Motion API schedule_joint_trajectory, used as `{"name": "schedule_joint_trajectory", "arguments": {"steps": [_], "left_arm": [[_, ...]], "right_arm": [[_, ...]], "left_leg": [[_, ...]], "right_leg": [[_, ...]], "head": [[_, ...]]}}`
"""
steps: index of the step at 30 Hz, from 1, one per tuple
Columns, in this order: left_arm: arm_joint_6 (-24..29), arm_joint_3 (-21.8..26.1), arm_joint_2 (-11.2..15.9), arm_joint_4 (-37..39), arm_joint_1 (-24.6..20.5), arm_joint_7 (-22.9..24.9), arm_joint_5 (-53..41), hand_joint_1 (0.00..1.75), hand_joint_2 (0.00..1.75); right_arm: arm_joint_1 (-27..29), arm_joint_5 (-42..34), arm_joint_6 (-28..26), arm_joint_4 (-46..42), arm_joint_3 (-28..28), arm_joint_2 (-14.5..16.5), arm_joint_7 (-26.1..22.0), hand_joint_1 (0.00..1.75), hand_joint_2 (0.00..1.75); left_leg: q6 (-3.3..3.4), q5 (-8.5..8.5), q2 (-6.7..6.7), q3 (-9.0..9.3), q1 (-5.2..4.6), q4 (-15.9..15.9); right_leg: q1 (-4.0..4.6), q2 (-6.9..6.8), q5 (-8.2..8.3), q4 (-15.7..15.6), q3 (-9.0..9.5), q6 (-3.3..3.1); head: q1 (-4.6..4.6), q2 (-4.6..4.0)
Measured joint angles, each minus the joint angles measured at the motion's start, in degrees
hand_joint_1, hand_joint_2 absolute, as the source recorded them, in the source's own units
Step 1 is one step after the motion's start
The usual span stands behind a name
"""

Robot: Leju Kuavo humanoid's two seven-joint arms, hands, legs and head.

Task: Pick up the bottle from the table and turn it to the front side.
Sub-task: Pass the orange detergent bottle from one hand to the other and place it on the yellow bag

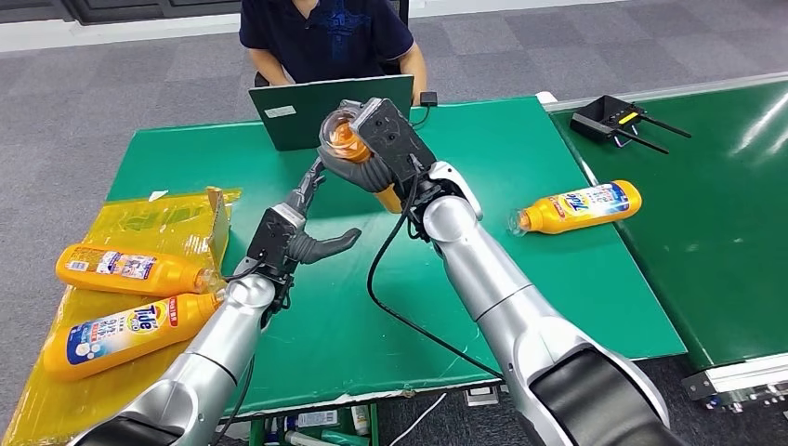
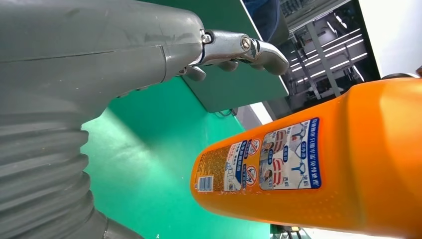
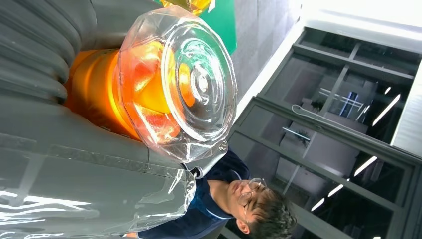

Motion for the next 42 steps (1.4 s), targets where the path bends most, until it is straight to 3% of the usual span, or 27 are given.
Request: {"name": "schedule_joint_trajectory", "arguments": {"steps": [13, 29, 42], "left_arm": [[0.2, 0.0, -0.1, 1.4, -0.4, 0.0, 0.0, 0.0, 1.75], [-0.3, -1.0, -3.2, 3.5, -1.9, 0.0, 0.9, 0.0, 1.75], [1.4, -1.0, -3.9, 5.7, -4.4, -0.1, 1.6, 0.0, 1.75]], "right_arm": [[-0.3, 0.0, 0.0, 0.4, 0.0, 0.1, 0.0, 1.75, 1.75], [-2.2, -1.1, -0.1, 1.6, 0.6, 1.9, 0.4, 1.75, 1.75], [-2.2, -5.8, 0.8, 0.0, 0.8, 2.7, 1.3, 1.75, 1.75]], "left_leg": [[0.0, 0.0, 0.0, 0.0, 0.0, 0.0], [0.0, 0.0, 0.0, -0.01, 0.0, 0.0], [0.0, 0.0, 0.0, -0.01, 0.0, 0.0]], "right_leg": [[0.0, 0.0, 0.0, 0.0, 0.0, 0.0], [0.0, 0.0, 0.0, 0.0, -0.01, 0.0], [0.0, 0.0, 0.0, 0.0, -0.01, -0.01]], "head": [[0.0, -0.01], [0.0, -0.01], [0.01, 0.0]]}}
